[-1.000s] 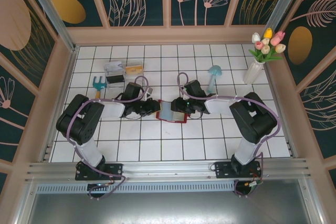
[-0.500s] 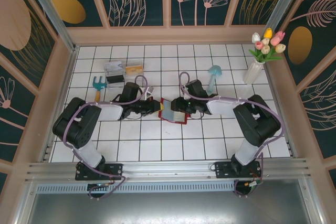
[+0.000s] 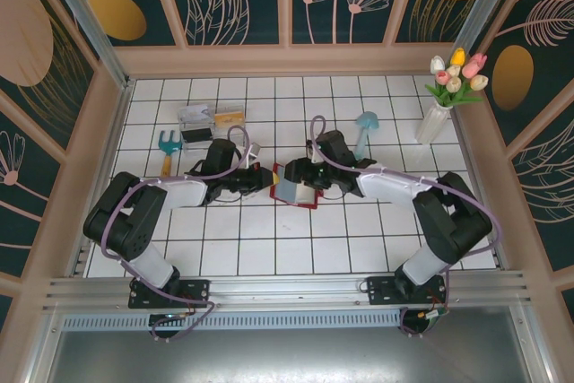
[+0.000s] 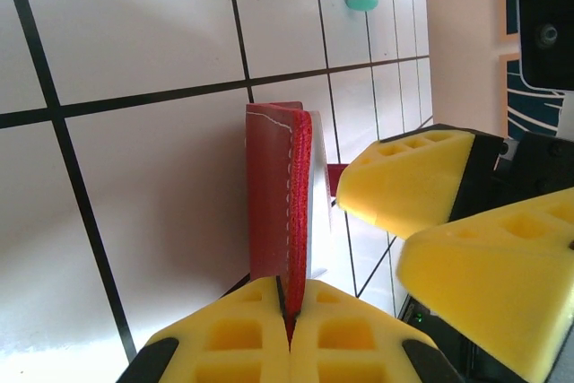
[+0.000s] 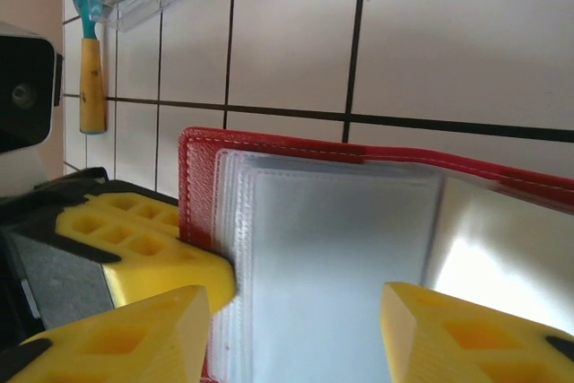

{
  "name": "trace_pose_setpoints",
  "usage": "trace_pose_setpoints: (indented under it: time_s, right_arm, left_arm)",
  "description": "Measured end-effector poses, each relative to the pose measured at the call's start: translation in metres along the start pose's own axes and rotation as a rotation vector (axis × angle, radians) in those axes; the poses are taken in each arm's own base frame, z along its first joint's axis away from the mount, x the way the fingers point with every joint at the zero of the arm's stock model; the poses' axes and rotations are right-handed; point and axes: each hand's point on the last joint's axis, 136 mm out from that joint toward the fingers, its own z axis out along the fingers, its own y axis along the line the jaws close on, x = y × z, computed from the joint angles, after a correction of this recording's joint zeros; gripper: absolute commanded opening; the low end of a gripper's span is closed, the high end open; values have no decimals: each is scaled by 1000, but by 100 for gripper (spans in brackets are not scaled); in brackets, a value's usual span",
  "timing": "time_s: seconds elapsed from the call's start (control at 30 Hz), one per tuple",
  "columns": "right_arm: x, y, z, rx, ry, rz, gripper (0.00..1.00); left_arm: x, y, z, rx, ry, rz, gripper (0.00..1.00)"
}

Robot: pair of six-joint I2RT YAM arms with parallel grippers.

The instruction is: Take the credit cards out of the card holder

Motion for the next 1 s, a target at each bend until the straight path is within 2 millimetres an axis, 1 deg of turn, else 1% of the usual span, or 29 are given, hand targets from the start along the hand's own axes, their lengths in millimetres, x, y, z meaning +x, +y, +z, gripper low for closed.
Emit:
trace_pose_setpoints:
  time_s: [0.1,0.23,0.3,0.33,0.43,0.63,0.77,0.87,1.0]
  right_arm:
    - [2,3,10,-18,26,20,51]
    - [4,1,20,-25,50,54,52]
    - [5,0,23,-30,59,71,44]
    - [4,-2,25,-28,60,77,43]
    - [5,-7,28,-15,65,100,42]
    - [-2,-16,27,14,37,112,42]
    - [-7,-29,24,67,8,128,42]
    - [-9,-39,20,119,-10,135,42]
    - [-12,-43,11,156,-31,123,42]
  left_arm:
    - [0,0,0,0,1,0,0]
    - [1,2,1,-11,-1,-3,0]
    - [1,5,1,-23,-5,-7,0]
    - [2,6,1,-26,-2,-8,0]
    - [4,7,0,-30,2,-8,0]
    - [5,5,-3,-38,4,5,0]
    - [6,8,-5,-59,2,16,0]
    - [7,12,-6,-83,3,14,0]
    - [6,14,-6,-103,1,19,0]
